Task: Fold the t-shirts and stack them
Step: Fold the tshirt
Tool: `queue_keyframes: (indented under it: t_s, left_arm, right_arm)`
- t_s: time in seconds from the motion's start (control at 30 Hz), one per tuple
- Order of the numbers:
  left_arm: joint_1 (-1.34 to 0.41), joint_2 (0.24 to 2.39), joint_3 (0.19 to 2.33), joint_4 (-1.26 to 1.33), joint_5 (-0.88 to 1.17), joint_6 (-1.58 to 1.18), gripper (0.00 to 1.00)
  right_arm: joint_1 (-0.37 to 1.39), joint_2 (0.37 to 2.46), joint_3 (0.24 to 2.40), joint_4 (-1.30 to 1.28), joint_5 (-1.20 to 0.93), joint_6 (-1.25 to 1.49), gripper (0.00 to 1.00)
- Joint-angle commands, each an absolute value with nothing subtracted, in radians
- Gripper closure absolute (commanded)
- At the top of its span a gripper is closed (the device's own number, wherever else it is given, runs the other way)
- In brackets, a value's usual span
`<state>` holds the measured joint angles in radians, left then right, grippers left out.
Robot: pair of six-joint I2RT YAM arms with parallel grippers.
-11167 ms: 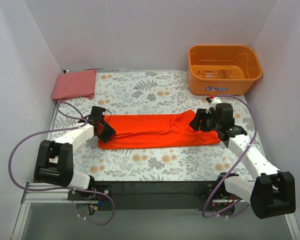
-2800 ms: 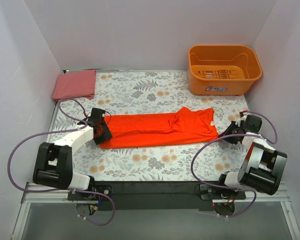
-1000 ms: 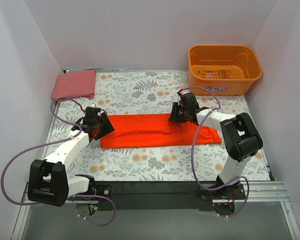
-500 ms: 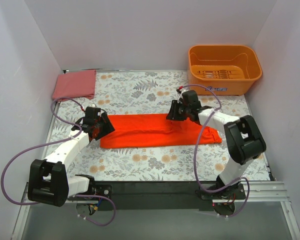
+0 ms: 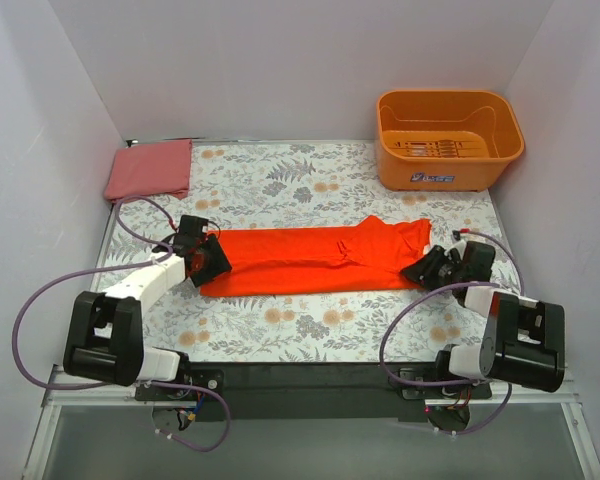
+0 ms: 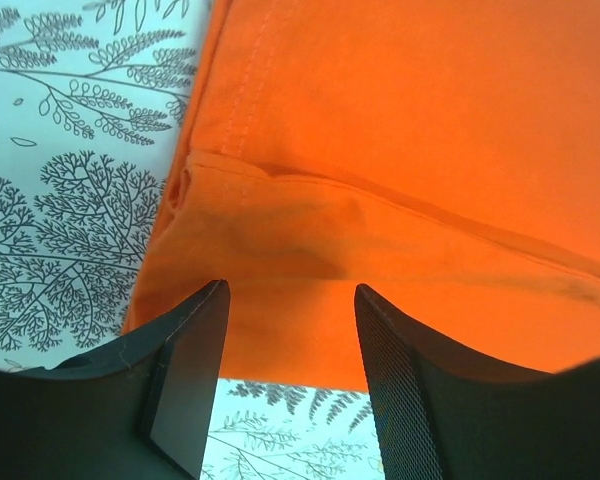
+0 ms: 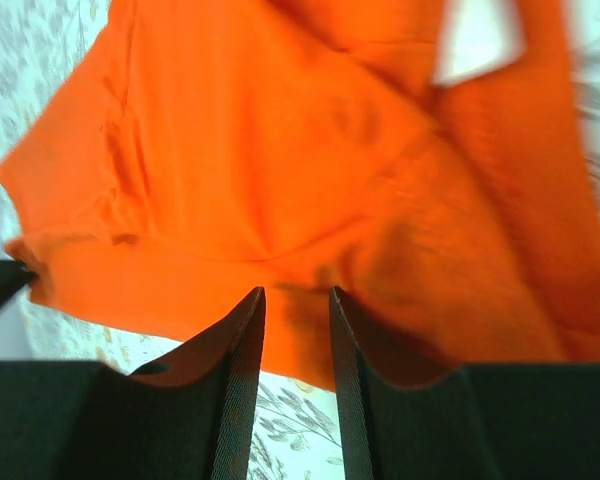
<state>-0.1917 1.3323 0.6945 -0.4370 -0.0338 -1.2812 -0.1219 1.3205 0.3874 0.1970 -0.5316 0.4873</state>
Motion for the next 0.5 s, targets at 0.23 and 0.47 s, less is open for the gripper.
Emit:
queue_keyframes:
  t_s: [0.23, 0.47]
  left_arm:
    - [-0.184, 1.442, 0.707, -0.495, -0.077, -1.290, 0.51]
    - [-0.183, 1.344, 0.715, -0.497, -0.086, -1.308, 0.51]
  right_arm:
    - [-0.485, 1.434, 0.227, 0.481, -0.799, 0.593, 0.61]
    - [-0.457, 1.284, 0.253, 0.486, -0.828, 0.609, 0.60]
